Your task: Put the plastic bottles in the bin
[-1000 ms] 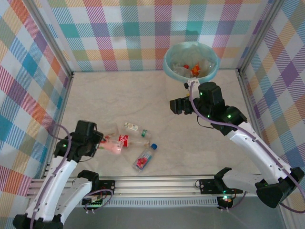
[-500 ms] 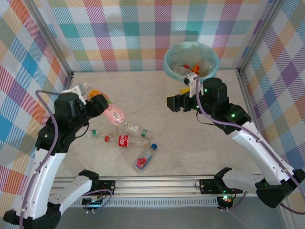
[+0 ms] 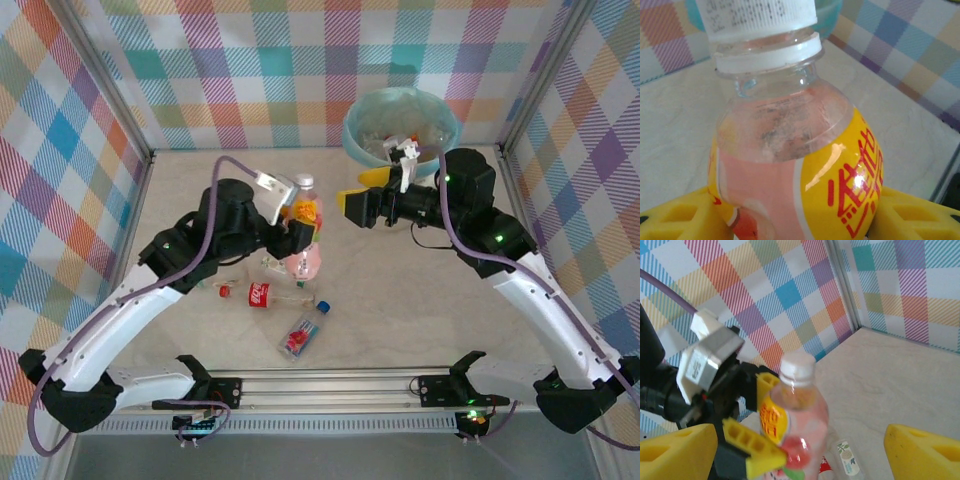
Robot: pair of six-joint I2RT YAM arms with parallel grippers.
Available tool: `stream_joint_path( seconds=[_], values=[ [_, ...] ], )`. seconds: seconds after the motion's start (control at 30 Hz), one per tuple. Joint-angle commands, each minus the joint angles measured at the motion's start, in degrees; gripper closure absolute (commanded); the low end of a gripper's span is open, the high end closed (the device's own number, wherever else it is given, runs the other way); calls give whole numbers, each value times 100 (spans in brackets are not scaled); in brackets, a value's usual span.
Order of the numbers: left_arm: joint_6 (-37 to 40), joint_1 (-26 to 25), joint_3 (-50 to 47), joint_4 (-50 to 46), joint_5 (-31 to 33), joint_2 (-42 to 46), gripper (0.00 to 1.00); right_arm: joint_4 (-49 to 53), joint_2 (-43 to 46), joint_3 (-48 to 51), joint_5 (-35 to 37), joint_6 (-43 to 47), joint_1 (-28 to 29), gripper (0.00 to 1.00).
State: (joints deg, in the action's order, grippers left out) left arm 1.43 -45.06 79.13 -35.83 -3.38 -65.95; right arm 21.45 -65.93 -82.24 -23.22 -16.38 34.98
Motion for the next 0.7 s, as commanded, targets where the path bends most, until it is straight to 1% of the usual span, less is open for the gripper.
stream_joint_path(
  seconds=[0.0, 0.07, 0.13, 0.37, 0.43, 0.57, 0.67],
  values=[
    [598, -360, 294, 299, 69, -114, 44, -78, -160, -179, -279, -195, 35, 14],
    [613, -460, 308, 385, 74, -185, 44, 67, -239, -196, -136, -222, 32, 15],
    [613, -502, 313, 453, 47, -229, 44, 239, -326, -252, -51, -243, 35, 19],
    [716, -644, 425, 368, 3, -401, 44, 394, -628, -396, -524, -278, 35, 36],
    [757, -678, 444, 336, 4, -444, 44, 412, -683, -433, -603, -255, 35, 43],
    [780, -706, 473, 347, -13, -510, 44, 515, -770, -486, -697, -168, 35, 48],
    [814, -715, 503, 367, -1, -524, 44, 654, -807, -528, -654, -104, 35, 55]
  ],
)
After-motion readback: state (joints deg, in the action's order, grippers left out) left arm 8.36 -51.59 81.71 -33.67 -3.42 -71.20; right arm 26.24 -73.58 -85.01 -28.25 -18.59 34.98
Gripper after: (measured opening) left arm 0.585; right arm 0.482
